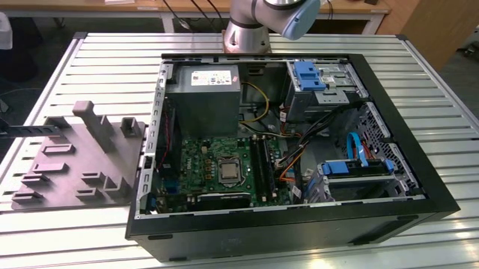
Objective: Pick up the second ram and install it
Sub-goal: 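Pick up the second ram and move it above second insertion slot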
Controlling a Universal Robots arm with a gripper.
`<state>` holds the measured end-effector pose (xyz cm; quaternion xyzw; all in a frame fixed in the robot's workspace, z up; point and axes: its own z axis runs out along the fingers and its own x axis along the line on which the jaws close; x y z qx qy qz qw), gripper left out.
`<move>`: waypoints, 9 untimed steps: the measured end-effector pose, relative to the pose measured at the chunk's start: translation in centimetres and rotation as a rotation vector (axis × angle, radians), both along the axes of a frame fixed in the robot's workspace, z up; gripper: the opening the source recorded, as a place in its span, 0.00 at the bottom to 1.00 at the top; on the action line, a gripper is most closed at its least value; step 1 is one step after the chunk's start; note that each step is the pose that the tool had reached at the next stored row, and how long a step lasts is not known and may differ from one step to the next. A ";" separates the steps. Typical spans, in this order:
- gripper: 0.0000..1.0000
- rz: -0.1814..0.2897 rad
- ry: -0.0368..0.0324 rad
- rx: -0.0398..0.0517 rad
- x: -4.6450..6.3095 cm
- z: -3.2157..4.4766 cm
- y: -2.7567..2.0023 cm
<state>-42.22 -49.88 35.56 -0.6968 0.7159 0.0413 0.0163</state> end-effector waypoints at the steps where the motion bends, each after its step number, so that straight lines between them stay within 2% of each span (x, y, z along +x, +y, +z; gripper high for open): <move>1: 0.12 0.000 0.0000 0.0000 0.0 0.29 0.00; 9: 0.12 0.000 0.0001 0.0000 0.0 2.48 0.03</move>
